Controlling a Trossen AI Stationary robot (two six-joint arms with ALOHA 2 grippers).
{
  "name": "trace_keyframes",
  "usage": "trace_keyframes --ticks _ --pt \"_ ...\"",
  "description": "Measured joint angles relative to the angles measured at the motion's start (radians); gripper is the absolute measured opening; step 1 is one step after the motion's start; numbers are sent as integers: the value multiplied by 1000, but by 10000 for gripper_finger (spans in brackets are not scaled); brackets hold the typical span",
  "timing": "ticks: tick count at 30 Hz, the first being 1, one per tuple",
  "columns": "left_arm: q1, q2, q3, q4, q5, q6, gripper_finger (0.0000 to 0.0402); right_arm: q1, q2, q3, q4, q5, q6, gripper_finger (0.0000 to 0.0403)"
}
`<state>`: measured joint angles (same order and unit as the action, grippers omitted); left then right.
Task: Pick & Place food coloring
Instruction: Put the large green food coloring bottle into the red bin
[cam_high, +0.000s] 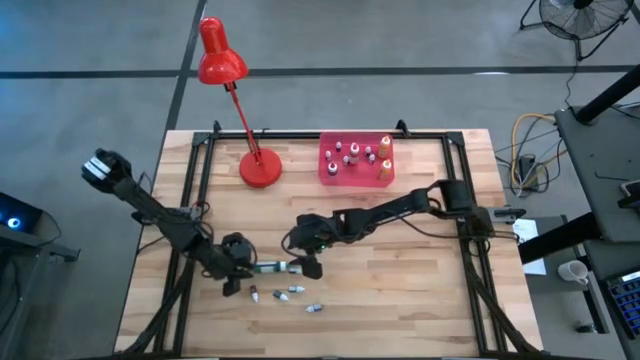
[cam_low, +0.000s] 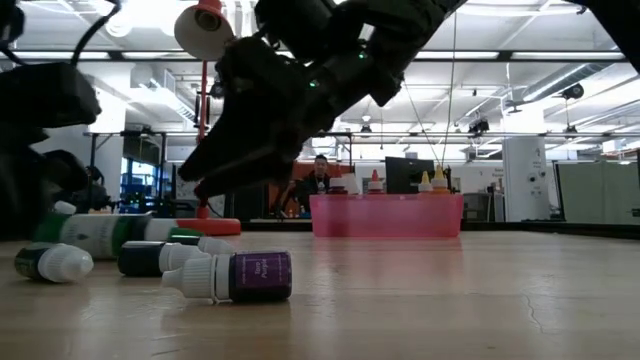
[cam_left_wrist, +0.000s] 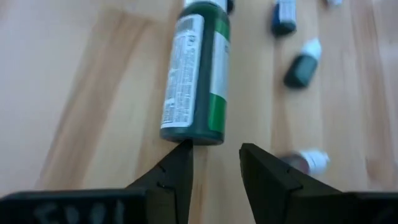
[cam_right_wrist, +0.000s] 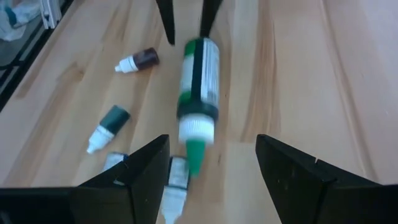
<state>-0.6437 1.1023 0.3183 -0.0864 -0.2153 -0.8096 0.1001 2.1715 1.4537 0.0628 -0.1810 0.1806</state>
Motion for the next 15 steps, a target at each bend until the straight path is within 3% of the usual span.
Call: trace_keyframes --ticks 7,15 --pt "84 78 0 126 61 89 106 3 46 44 -14 0 3 233" --pt "93 171 14 191 114 79 106 38 63 48 -74 -1 -5 233"
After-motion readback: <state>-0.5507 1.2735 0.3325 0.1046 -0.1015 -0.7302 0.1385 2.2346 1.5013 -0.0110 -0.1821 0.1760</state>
